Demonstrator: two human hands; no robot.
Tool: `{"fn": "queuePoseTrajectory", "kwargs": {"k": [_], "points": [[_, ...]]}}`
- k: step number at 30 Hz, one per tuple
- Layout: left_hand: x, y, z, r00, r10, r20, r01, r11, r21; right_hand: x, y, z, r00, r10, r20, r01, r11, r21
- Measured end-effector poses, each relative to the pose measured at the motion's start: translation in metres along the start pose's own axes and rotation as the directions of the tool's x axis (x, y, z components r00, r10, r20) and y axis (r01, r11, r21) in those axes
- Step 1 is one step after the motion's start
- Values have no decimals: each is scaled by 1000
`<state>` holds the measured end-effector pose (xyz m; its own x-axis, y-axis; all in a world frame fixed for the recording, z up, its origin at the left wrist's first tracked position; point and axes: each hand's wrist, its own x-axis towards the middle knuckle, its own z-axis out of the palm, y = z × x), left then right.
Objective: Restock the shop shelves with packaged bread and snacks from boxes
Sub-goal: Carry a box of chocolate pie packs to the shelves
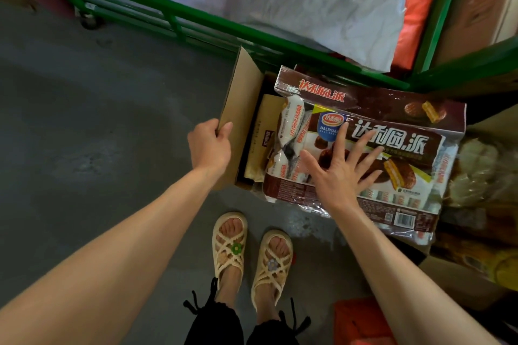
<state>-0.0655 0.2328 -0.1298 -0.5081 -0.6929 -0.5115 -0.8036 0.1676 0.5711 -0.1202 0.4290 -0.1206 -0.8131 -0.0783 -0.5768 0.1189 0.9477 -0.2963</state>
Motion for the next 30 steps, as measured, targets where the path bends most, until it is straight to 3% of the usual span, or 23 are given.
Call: {"fn": "queuePoseTrajectory", "kwargs": {"k": [9,16,24,30], "points": [[-15,-42,-39,993,-118,-17,117,992,-43,-24,-31,21,998,-18,64,20,999,-30],[-4,-72,-100,976,-190,-103,185,981,-61,-56,-95,56,981,-112,161,113,994,-1],[15,-100,-146,948,-236,-213,233,972,-39,-83,-135,80,929,-298,222,276,953,123],[10,-104,-146,947,-261,-186,254,965,-59,-86,-132,82,929,-316,191,281,941,189]]}}
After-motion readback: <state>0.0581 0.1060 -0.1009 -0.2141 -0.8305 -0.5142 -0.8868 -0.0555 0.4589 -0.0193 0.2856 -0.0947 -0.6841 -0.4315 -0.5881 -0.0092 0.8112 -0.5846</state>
